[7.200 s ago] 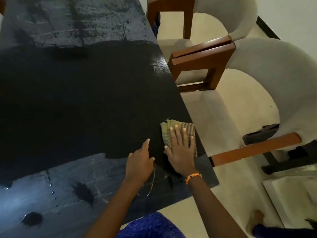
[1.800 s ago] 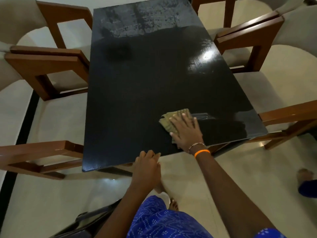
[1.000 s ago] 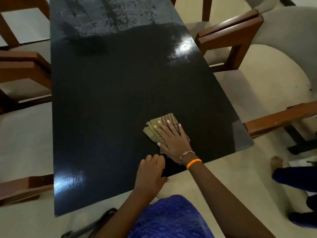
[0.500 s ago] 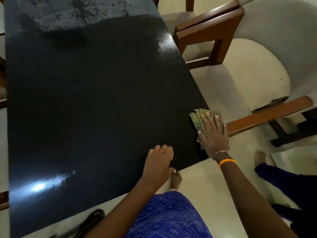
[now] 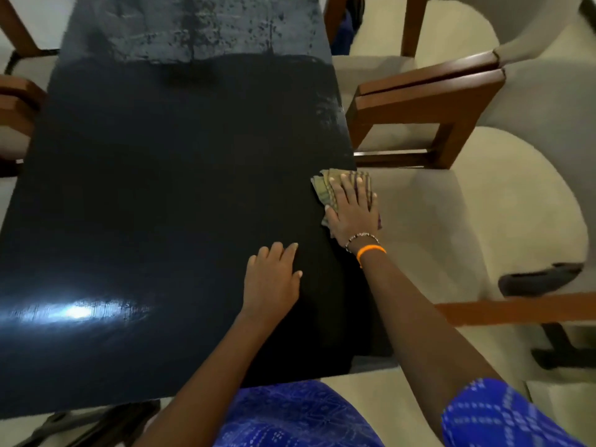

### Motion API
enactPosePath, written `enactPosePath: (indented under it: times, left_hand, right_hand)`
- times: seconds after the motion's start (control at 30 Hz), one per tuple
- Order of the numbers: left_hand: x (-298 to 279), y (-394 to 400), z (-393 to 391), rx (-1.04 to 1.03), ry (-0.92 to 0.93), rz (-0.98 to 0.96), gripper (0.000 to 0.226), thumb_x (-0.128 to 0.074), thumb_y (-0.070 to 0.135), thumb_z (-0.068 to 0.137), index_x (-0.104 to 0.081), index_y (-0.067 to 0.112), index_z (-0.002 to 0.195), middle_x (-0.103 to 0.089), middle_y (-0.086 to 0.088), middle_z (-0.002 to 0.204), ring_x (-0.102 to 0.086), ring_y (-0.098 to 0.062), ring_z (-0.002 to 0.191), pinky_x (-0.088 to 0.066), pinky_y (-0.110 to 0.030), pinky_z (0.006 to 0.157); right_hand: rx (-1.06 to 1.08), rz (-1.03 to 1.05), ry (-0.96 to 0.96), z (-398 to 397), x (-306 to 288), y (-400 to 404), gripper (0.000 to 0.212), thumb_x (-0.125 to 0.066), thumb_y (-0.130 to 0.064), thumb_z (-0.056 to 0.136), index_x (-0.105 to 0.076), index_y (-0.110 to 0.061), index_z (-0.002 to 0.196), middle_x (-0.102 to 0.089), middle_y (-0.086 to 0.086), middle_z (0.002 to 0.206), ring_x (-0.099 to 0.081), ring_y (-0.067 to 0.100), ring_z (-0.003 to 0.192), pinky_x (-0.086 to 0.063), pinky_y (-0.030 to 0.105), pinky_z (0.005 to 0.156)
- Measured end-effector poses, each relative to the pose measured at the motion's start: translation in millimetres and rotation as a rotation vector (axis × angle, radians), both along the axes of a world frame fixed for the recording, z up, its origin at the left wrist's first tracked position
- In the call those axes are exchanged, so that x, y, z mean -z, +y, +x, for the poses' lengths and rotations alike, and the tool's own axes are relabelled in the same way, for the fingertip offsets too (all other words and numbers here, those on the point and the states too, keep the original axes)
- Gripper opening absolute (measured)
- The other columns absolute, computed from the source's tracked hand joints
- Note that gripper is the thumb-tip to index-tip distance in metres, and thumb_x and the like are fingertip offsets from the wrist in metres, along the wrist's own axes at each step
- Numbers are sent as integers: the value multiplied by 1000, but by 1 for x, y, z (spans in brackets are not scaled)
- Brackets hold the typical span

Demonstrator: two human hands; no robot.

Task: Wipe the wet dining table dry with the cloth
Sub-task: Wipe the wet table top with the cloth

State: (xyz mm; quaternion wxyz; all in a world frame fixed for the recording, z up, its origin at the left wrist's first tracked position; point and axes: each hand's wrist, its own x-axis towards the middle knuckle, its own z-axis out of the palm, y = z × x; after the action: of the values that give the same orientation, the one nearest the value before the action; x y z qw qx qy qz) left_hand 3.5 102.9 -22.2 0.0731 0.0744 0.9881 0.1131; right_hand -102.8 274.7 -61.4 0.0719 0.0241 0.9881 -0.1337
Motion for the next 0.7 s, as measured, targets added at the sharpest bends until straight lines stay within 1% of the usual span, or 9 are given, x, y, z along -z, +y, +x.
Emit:
enactPosePath:
  times: [0.1,0.2,0.37,0.5,0.63,0.7]
  left_hand:
    - [0,12,-23,-99,-10,-7,50,-49,42,90,-44,18,134,-54,-2,121,-50,-19,107,-41,-33,88]
    - [2,20,-34,-175,-27,10,46,-46,43,91,-49,18,130,-56,-2,122,-51,-20,110,-40,-34,91]
    - [3,20,-33,-201,-26,2,44,-43,43,93,-48,21,131,-57,2,118,-51,-16,105,-38,-30,88]
    - [2,24,-26,-208,-42,12,42,-41,40,94,-46,23,132,-59,4,117,-53,-14,101,-37,-29,87]
    - [-4,28,-28,-207,-39,48,37,-41,32,95,-49,23,131,-66,5,109,-56,-12,90,-33,-26,78]
    - [1,22,-33,-272,37,17,36,-40,25,96,-50,23,131,-68,5,106,-55,-13,85,-28,-25,73]
  right_hand:
    - [-7,-31,22,-51,4,-2,59,-40,-39,92,-19,-31,147,-11,-4,159,0,25,147,-5,53,116]
    - [-42,-15,39,-93,6,1,58,-39,-39,92,-20,-31,146,-12,-4,159,0,27,147,-6,55,116]
    - [-72,-35,27,-157,4,0,57,-37,-38,94,-19,-30,147,-10,-2,159,2,27,147,-5,57,116]
    - [-73,-31,11,-181,-1,6,57,-35,-39,94,-18,-29,147,-8,-1,159,3,27,147,-5,57,116]
    - [-50,-25,35,-201,-7,17,57,-36,-39,95,-18,-27,147,-9,-1,159,1,28,147,-5,57,115]
    - [-121,-71,82,-226,-6,-2,57,-36,-39,95,-18,-27,147,-9,-1,159,1,29,147,-4,58,115]
